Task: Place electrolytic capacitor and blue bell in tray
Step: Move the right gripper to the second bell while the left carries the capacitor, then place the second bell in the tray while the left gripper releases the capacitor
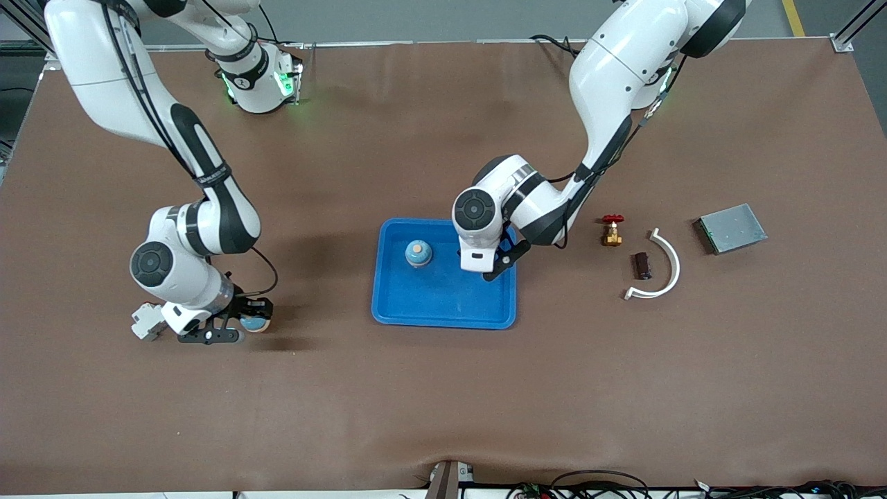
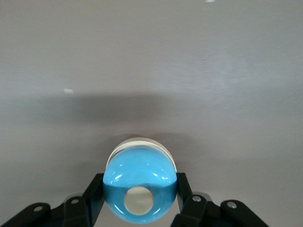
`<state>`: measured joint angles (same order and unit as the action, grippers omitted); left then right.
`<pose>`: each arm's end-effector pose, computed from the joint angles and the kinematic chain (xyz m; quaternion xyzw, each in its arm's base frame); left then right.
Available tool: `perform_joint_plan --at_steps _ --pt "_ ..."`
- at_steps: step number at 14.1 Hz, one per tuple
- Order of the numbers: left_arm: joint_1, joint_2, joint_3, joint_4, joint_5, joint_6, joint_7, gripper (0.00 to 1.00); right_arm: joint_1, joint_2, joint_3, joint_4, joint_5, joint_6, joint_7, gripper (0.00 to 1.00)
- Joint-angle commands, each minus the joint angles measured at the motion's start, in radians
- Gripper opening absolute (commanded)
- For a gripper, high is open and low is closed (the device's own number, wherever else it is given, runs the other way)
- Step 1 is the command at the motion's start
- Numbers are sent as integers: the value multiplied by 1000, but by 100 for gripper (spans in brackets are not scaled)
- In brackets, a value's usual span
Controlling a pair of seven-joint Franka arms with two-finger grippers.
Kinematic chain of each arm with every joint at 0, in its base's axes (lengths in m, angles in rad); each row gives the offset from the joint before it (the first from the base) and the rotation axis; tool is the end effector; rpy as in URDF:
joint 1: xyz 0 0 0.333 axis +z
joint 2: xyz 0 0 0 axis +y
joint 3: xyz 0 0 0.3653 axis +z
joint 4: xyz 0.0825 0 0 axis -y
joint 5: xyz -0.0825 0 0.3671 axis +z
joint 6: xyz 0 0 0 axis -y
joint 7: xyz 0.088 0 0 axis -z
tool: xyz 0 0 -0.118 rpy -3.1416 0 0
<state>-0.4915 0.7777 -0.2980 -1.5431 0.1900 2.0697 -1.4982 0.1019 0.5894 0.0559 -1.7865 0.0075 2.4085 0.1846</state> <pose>0.5247 -0.4623 0.2258 -0.9406 -0.3212 0.0710 0.0843 0.6696 0.1022 0.2688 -0.9995 0.0211 -0.0134 0.0206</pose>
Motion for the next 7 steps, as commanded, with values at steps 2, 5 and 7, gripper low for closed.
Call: perform_joint_plan --at_steps 2,5,7 --pt "-2 -14 2 5 58 -16 -3 100 131 -16 -1 91 12 -109 281 0" --pt "11 -79 2 9 72 -95 16 100 243 -3 -2 163 8 -152 508 0" --pt "62 -158 -6 9 54 -210 154 100 297 23 -2 194 2 -152 610 0"
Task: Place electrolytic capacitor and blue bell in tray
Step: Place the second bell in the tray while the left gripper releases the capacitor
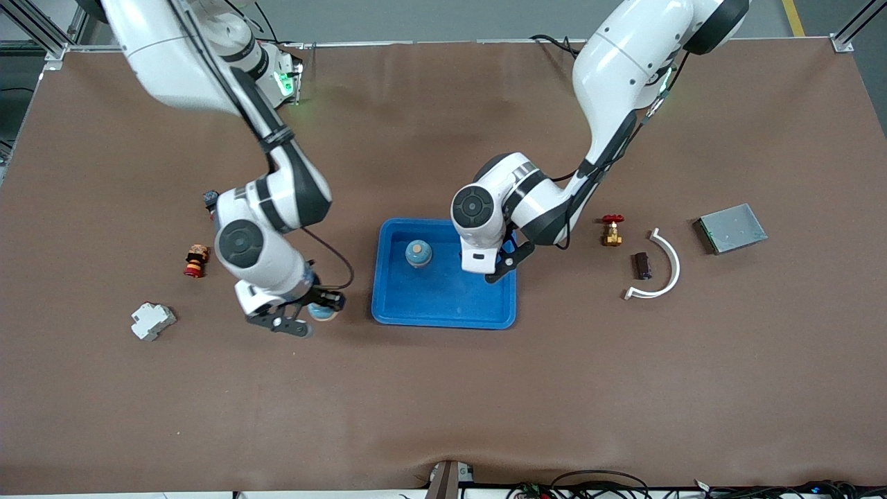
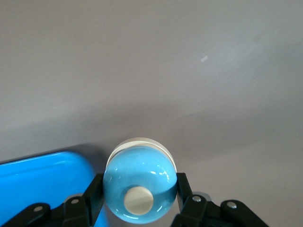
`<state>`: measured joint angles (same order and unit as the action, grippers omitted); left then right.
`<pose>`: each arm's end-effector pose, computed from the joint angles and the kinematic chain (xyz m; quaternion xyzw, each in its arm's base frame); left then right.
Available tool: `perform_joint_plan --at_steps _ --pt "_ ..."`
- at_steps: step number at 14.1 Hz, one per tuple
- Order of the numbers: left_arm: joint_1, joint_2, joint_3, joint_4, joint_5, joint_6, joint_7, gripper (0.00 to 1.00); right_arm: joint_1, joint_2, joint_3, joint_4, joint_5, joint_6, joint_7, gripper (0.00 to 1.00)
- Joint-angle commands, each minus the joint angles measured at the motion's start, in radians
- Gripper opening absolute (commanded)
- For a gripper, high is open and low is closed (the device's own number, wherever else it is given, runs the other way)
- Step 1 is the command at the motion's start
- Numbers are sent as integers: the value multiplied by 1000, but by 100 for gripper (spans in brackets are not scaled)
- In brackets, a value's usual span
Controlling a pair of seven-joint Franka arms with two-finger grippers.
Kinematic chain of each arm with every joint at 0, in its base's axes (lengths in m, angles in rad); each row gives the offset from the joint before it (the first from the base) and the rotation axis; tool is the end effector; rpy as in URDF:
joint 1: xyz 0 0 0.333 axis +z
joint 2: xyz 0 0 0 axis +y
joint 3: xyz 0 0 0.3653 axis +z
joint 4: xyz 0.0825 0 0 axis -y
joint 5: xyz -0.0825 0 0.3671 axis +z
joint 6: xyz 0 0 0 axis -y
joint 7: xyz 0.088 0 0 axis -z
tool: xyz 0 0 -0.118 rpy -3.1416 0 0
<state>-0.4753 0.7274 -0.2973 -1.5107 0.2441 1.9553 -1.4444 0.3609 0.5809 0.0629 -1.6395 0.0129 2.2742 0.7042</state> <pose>0.5377 -0.4460 0.2657 -0.9483 -0.2925 0.0505 0.1119 0.6461 0.2843 0.3243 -0.9882 0.1492 -0.0113 0.0333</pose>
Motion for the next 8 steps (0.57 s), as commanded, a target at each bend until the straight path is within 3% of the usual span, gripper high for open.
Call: perform_joint_plan --at_steps 1,3,8 --pt "75 -141 -9 -23 -6 -129 155 100 58 45 -11 61 -5 -18 134 0" --pt "118 -183 -9 -25 -22 -194 264 100 102 75 -14 88 -10 -18 217 0" --pt "266 -268 -9 -28 -23 -213 499 100 199 189 -20 203 -69 -18 441 0"
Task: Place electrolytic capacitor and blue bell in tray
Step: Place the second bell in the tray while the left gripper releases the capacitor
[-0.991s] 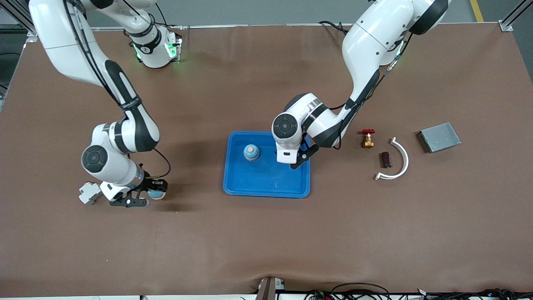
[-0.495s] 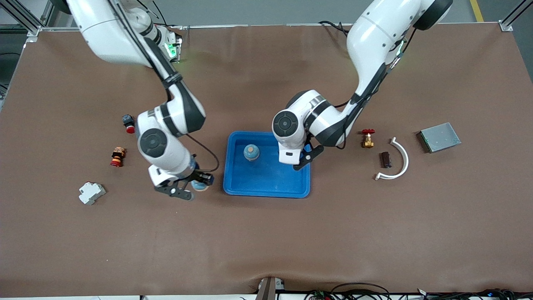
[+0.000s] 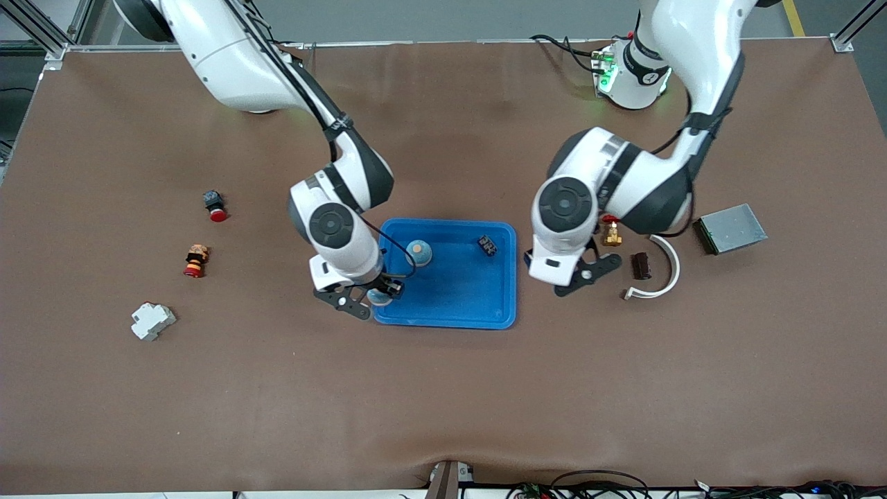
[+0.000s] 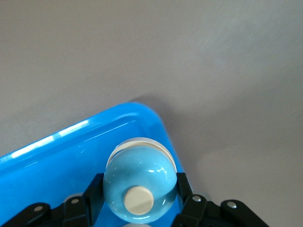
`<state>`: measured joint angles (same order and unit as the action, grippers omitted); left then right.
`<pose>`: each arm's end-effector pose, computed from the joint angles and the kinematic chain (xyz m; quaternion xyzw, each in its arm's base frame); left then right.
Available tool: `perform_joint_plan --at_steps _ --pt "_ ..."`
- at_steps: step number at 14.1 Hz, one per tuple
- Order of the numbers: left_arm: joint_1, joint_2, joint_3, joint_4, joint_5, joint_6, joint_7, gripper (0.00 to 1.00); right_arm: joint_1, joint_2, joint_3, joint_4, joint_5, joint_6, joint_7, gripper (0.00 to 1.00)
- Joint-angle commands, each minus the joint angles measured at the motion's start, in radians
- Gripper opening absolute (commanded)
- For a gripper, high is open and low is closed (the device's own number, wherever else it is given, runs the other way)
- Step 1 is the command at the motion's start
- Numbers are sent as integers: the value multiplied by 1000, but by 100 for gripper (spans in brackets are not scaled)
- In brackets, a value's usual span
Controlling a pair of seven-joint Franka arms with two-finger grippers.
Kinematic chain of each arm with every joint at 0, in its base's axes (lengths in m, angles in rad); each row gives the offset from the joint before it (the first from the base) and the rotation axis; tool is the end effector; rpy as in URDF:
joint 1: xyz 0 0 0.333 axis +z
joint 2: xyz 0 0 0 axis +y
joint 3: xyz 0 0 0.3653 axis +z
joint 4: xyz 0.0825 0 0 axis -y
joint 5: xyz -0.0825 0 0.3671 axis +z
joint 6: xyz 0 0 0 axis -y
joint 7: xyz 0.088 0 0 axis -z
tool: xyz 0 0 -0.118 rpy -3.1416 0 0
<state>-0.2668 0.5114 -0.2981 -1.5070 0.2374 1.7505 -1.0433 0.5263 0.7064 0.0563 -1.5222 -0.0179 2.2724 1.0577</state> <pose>0.5964 -0.3093 0.4008 -0.9695 -0.2094 0.0556 0.1146 0.6176 0.3965 0.2847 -0.9713 0.2367 -0.0072 0.0240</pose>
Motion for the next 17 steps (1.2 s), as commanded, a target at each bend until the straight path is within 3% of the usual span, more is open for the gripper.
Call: perform_joint_plan --at_steps 1,9,17 --pt "96 -69 -9 -30 -20 -31 173 100 47 83 -13 103 -43 -14 119 0" --pt "444 -93 -9 -42 -52 19 880 100 89 172 -18 155 -91 19 217 0" --pt "486 -148 -18 -286 -49 288 982 100 97 189 -18 154 -102 50 249 0"
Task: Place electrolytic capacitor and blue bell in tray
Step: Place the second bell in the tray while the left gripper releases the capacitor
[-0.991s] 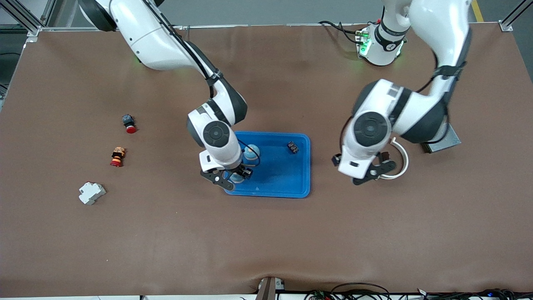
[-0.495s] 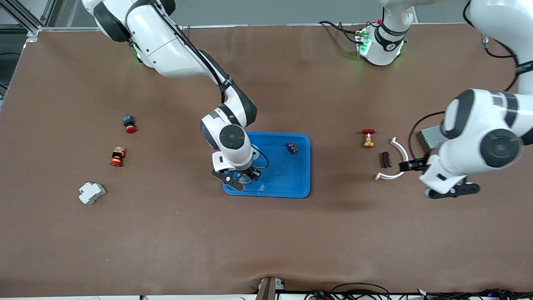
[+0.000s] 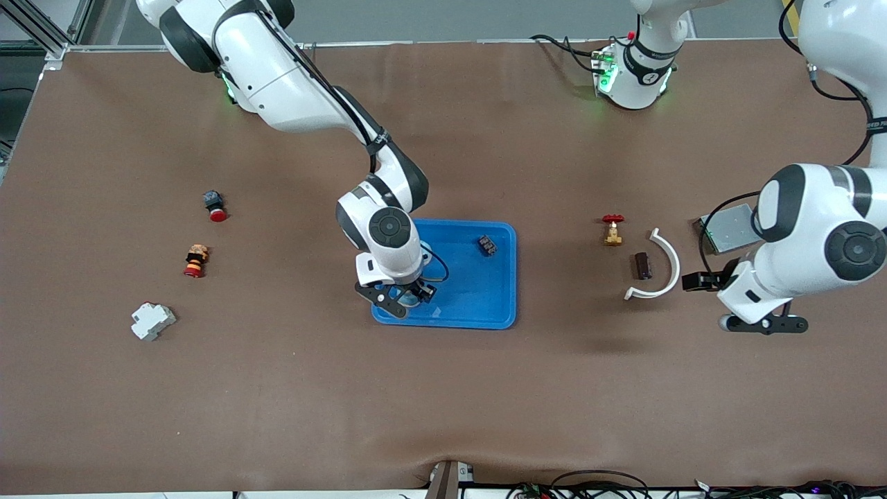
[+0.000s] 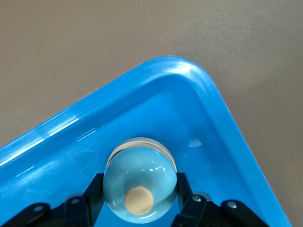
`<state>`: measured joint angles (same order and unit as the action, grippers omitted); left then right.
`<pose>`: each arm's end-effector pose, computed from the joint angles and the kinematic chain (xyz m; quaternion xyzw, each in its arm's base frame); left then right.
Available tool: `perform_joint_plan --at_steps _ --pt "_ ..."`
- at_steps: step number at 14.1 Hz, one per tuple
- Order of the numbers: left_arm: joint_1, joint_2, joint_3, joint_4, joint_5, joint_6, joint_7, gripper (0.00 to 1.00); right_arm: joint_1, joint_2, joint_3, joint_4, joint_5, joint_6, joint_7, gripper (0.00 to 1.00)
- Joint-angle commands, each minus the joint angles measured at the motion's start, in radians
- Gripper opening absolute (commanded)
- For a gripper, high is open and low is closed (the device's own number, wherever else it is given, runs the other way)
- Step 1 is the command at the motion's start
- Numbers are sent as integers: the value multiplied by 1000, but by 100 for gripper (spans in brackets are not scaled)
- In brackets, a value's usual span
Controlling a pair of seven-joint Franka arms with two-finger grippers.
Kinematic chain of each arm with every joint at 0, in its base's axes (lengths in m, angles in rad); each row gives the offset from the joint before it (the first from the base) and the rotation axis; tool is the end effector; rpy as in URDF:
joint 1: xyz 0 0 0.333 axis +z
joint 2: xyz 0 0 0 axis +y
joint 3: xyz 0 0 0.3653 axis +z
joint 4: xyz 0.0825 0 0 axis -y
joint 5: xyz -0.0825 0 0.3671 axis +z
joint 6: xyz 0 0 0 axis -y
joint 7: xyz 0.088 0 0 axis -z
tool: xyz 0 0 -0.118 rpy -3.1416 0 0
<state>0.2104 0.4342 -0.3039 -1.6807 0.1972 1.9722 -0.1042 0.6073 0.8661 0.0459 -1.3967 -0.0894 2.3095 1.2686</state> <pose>0.6554 -0.0217 0.3914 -0.9975 0.0292 0.0569 0.0302 0.6106 0.4535 0.2228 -0.9587 0.2828 -0.0272 0.0102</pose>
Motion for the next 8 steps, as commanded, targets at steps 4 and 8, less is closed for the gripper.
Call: perform_joint_plan --at_steps 4,8 --pt "9 -129 -40 -287 -12 217 63 100 15 30 -8 28 -42 14 38 73" --pt "9 -144 -52 -401 -13 313 46 100 14 24 -6 28 -52 4 31 100"
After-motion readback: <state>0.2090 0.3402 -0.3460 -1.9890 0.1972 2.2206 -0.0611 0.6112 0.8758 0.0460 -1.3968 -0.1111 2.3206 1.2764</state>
